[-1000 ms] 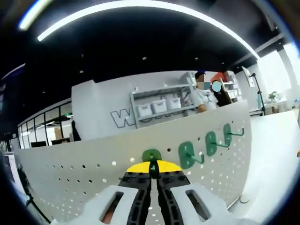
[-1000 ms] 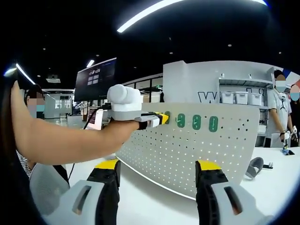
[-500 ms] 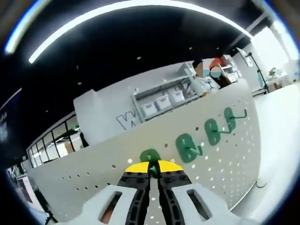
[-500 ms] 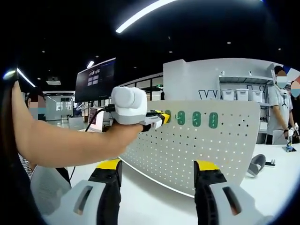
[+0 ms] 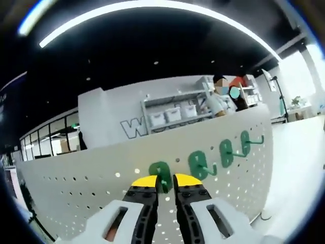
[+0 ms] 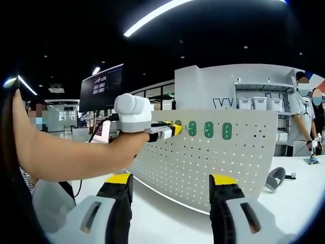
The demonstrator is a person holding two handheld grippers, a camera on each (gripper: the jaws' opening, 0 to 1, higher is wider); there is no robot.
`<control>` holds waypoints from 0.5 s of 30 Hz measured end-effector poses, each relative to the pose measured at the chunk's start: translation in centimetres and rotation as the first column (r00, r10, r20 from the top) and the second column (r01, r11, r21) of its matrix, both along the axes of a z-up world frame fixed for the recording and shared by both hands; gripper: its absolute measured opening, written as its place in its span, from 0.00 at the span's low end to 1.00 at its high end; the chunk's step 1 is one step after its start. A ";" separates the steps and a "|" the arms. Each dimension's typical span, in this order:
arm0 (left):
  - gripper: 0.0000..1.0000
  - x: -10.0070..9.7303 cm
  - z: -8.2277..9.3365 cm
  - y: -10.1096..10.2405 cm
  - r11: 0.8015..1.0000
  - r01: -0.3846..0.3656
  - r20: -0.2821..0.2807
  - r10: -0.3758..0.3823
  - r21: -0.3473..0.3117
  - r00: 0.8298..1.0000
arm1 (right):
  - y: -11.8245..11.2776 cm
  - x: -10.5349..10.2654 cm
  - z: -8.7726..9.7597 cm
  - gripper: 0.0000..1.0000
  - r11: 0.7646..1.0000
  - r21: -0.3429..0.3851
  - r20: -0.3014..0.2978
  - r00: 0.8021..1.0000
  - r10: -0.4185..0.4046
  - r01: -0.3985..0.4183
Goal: Insert the hook assembly into the mounting plate slot until the hook locks in place.
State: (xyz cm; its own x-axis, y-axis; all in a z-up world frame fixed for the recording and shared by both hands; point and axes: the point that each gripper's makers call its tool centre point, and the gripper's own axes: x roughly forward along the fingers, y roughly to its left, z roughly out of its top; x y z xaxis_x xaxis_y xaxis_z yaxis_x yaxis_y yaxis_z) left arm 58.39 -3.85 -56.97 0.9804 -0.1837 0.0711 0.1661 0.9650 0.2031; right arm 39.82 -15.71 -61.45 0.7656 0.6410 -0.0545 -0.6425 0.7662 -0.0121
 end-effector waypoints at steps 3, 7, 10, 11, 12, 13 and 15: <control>0.18 -0.1 0.0 0.0 1.000 0.003 -0.001 -0.003 -0.009 1.000 | -0.1 -0.3 0.2 0.59 1.000 -0.009 0.003 1.000 -0.009 0.009; 0.21 -0.5 0.0 0.3 1.000 0.013 -0.012 -0.013 -0.025 1.000 | -0.3 -0.9 0.7 0.59 1.000 -0.011 0.014 1.000 -0.025 0.025; 0.24 -1.2 -0.2 0.2 0.999 0.025 -0.019 -0.025 -0.021 1.000 | -0.5 -1.4 0.8 0.59 0.999 -0.019 0.017 0.999 -0.038 0.039; 0.24 -1.6 -0.1 0.1 0.999 0.033 -0.017 -0.033 -0.025 0.999 | -0.5 -1.5 0.9 0.59 0.999 -0.020 0.017 0.999 -0.042 0.043; 0.25 -1.9 -0.1 0.1 0.999 0.036 -0.014 -0.036 -0.027 0.999 | -0.6 -1.8 1.0 0.59 0.999 -0.020 0.019 0.999 -0.047 0.048; 0.25 -2.4 0.1 0.2 0.999 0.041 -0.009 -0.041 -0.030 0.999 | -0.6 -2.0 1.1 0.59 0.998 -0.020 0.020 0.998 -0.051 0.051; 0.27 -3.0 0.2 0.3 0.998 0.046 -0.005 -0.046 -0.032 0.999 | -0.7 -2.4 1.3 0.59 0.998 -0.020 0.025 0.998 -0.059 0.060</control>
State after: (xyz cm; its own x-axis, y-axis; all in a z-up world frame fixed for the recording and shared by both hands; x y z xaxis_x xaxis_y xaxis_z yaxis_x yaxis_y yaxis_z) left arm 55.39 -3.58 -56.80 0.9713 -0.2267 0.0717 0.2120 0.9622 0.1710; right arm 37.40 -16.40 -60.16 0.8037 0.5931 -0.0483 -0.5949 0.8026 -0.0436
